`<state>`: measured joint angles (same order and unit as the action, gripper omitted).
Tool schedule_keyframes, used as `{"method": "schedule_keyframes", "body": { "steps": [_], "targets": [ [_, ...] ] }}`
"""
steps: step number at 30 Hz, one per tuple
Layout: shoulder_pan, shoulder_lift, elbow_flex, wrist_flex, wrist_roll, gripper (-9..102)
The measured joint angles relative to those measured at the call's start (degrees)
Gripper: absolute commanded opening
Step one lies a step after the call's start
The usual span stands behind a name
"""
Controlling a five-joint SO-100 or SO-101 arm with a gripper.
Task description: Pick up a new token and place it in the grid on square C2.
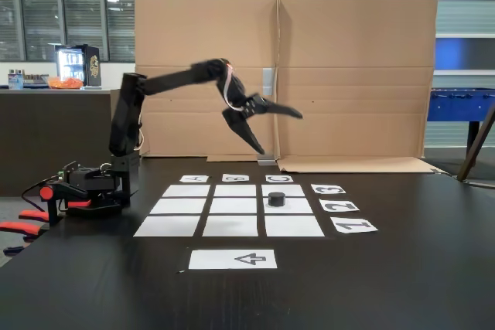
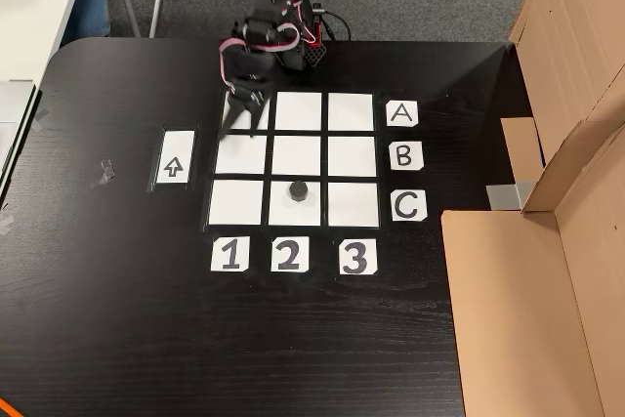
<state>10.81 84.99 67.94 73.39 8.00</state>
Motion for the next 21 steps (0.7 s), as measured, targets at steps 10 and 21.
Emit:
{"method": "schedule_keyframes", "body": {
  "steps": [10, 21],
  "targets": [
    [17.67, 23.29, 15.21, -6.50, -7.38, 52],
    [38.58, 42.80, 30.94, -10.63, -13.45, 36]
  ]
}}
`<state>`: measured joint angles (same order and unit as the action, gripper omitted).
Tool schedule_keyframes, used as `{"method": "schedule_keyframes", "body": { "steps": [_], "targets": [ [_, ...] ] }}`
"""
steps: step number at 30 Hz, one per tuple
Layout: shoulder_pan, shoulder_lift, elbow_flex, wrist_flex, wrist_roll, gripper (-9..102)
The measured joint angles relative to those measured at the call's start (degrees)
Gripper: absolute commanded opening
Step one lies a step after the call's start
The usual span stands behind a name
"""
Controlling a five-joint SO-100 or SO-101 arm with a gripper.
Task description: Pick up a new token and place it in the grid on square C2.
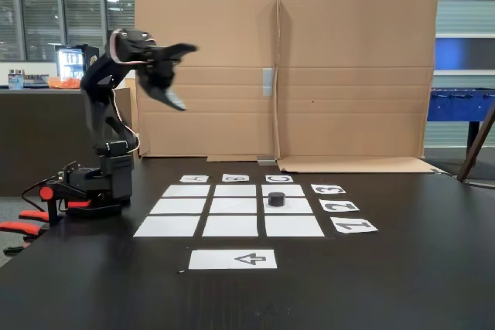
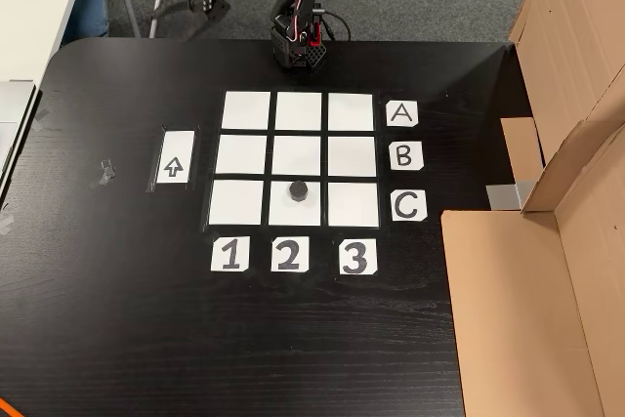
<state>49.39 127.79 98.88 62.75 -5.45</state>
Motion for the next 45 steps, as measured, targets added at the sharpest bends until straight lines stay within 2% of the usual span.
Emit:
{"method": "schedule_keyframes", "body": {
  "steps": [10, 19, 27, 45],
  "targets": [
    [16.70, 16.17, 19.95, -7.73, -1.32, -1],
    [22.94, 32.78, 40.87, -9.32, -1.58, -1],
    [24.26, 48.43, 55.28, -5.89, -1.93, -1],
    [24.08, 61.70, 69.96, 0.88, -4.13, -1]
  ]
}}
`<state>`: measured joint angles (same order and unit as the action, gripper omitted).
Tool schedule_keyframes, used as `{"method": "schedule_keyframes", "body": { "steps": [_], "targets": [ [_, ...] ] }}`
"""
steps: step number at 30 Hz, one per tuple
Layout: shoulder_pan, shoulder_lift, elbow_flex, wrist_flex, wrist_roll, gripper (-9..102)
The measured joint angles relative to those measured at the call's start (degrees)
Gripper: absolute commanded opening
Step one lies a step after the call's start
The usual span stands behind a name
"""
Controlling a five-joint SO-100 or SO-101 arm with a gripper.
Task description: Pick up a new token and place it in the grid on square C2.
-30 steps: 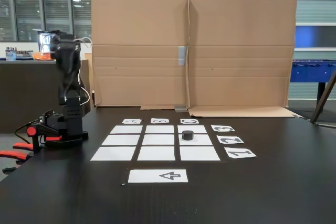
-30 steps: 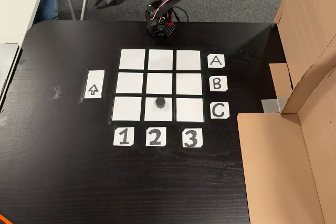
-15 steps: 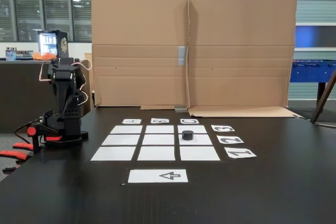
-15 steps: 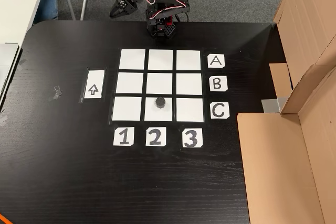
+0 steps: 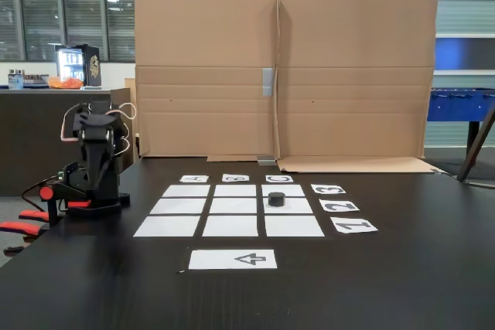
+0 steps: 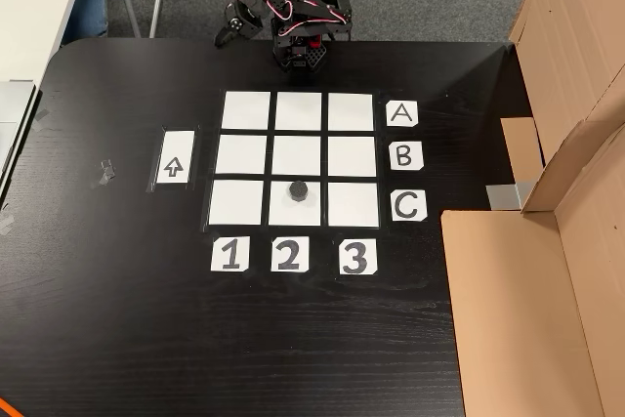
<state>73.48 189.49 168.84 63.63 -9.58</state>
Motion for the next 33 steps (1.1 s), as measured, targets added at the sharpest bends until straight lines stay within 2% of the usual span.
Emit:
{"method": "schedule_keyframes", "body": {
  "steps": [16, 26, 33],
  "targets": [
    [-0.97, 1.23, 2.37, -1.41, -0.09, -1],
    [-0.35, 0.79, 5.71, -12.22, -0.09, -1],
    [-0.35, 0.70, 5.80, -13.01, -0.09, -1]
  ]
}}
